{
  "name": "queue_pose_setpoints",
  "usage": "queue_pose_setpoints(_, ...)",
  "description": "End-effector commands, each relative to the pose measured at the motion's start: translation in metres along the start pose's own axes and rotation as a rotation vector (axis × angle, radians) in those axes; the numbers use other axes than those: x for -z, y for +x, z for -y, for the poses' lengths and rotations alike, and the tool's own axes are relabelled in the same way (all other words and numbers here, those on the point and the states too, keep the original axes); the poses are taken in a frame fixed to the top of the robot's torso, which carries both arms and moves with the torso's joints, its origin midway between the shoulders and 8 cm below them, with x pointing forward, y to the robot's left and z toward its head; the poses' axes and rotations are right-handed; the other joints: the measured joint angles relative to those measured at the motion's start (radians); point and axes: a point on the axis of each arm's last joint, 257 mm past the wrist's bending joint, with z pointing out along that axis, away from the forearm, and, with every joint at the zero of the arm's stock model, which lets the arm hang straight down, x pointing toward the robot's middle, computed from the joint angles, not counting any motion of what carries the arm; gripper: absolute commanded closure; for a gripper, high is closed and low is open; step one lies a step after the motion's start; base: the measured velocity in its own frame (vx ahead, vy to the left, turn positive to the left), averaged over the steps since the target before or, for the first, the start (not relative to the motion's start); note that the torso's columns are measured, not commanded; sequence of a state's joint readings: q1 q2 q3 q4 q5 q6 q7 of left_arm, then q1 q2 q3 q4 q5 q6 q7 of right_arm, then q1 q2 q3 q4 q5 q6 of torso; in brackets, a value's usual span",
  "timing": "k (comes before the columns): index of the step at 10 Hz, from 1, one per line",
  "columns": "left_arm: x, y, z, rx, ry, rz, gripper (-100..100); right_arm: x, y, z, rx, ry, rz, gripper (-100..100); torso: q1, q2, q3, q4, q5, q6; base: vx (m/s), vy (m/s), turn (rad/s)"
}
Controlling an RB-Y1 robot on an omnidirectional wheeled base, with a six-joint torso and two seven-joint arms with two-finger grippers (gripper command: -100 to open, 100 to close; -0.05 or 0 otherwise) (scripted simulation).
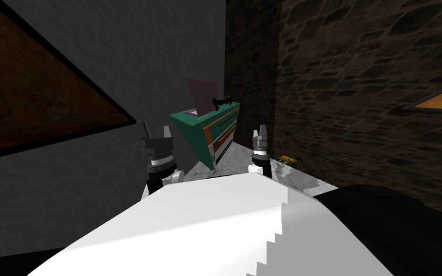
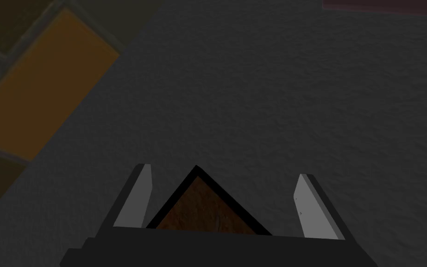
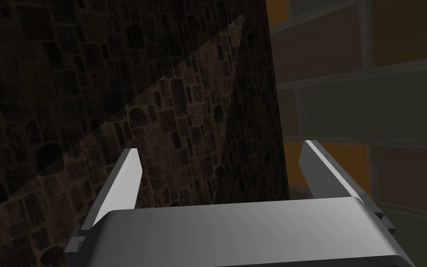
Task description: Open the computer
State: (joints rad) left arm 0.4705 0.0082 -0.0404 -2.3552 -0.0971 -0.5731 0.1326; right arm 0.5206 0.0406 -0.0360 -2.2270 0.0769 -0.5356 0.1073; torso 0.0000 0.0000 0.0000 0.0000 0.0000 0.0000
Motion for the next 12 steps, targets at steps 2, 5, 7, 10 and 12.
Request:
queue_pose_setpoints(2,0.000,0.000,0.000,0.000,0.000,0.000,0,0.000,0.000,0.000,0.000,0.000,0.000,0,0.000,0.104,-0.209,0.105,0.000,0.000,0.000,0.000,0.000)
queue_pose_setpoints(5,0.000,0.000,0.000,0.000,0.000,0.000,0,0.000,0.000,0.000,0.000,0.000,0.000,0,0.000,0.322,-0.644,0.322,0.000,0.000,0.000,0.000,0.000)
queue_pose_setpoints(7,0.000,0.000,0.000,0.000,0.000,0.000,0,0.000,0.000,0.000,0.000,0.000,0.000,0,0.000,0.470,-0.939,0.470,0.000,0.000,0.000,0.000,0.000)
queue_pose_setpoints(10,-0.003,0.005,-0.002,0.001,-0.003,-0.027,-100,0.000,0.000,0.000,0.000,0.000,0.000,0,0.000,0.691,-1.382,0.691,0.000,0.000,-0.003,0.004,-0.016)
queue_pose_setpoints(12,-0.011,0.013,-0.007,0.007,-0.008,-0.062,-100,0.000,0.000,0.000,0.000,0.000,0.000,0,0.002,0.736,-1.470,0.734,0.000,0.000,-0.044,0.039,-0.084)
